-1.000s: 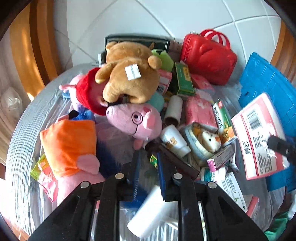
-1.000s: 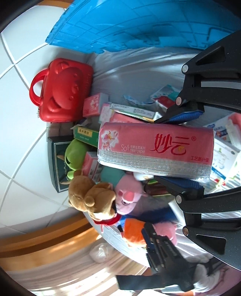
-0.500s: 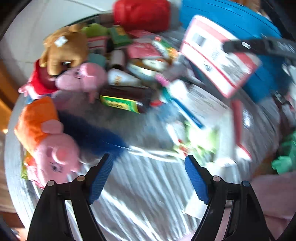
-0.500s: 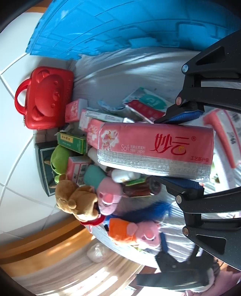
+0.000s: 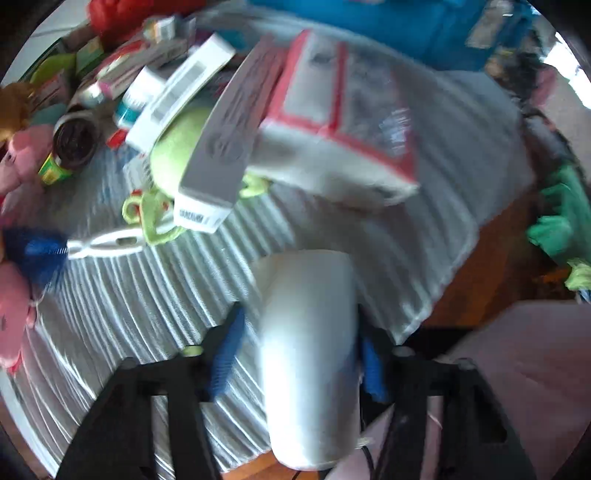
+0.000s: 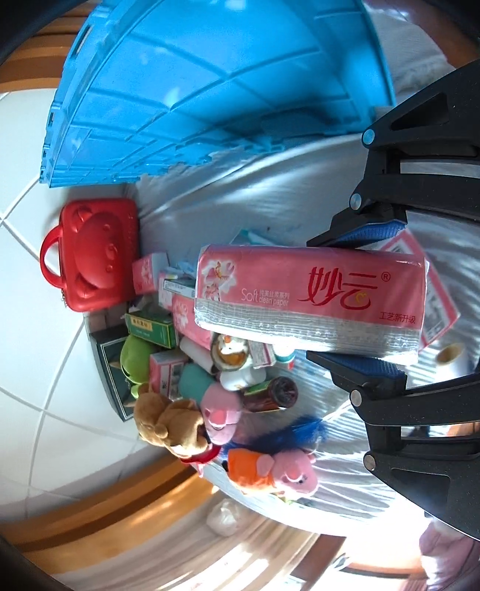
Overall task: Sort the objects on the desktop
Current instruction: 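Lift and carry the paper roll and pink tissue pack with both tools over the blue bin, then open both tools to drop the roll and tissue pack into the bin, then move both tools back from the bin toward the pile on the bed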
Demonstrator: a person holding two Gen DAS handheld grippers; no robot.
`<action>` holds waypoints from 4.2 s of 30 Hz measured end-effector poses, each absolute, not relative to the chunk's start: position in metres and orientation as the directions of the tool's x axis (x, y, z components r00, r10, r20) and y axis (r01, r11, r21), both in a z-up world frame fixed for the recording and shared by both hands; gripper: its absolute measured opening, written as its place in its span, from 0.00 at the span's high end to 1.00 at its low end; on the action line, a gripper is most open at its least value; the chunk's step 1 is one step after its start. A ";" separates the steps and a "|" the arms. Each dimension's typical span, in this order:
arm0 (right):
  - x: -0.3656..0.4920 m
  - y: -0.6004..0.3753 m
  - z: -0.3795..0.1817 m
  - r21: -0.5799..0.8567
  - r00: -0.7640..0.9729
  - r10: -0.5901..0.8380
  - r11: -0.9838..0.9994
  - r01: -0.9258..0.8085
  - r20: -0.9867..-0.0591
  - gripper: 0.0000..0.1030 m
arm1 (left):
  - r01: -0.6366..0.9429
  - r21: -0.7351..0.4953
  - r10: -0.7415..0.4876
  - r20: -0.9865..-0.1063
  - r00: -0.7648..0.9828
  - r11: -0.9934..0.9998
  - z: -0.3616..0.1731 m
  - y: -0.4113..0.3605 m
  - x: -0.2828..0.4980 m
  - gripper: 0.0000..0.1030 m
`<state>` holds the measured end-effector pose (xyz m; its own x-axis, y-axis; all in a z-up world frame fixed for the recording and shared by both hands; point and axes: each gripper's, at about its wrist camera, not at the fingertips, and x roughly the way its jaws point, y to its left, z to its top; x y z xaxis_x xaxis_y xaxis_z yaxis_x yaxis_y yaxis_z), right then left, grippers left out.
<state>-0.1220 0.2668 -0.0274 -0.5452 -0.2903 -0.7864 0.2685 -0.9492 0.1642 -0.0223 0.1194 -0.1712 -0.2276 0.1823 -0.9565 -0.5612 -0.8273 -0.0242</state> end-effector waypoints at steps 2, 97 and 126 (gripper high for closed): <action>-0.119 0.271 -0.030 0.172 -0.536 -0.309 -0.941 0.290 -0.786 0.51 | -0.471 -0.028 0.162 -0.955 -0.247 -0.881 -0.179 0.117 -0.030 0.56; -0.434 0.638 0.060 -0.273 -0.573 0.208 -0.962 0.029 -0.793 0.11 | -0.249 0.034 0.064 -0.925 -0.373 -0.968 0.049 0.479 -0.450 0.33; -0.223 0.539 0.201 -0.108 -0.753 -0.091 -0.972 0.210 -0.651 0.00 | -0.340 -0.008 0.248 -0.702 -0.667 -0.940 0.218 0.341 -0.256 0.33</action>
<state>-0.2232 0.5393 0.2009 -0.7535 -0.0907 -0.6512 0.2103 -0.9717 -0.1080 -0.2561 0.3406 0.2177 -0.6674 0.2476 -0.7024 -0.3402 -0.9403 -0.0083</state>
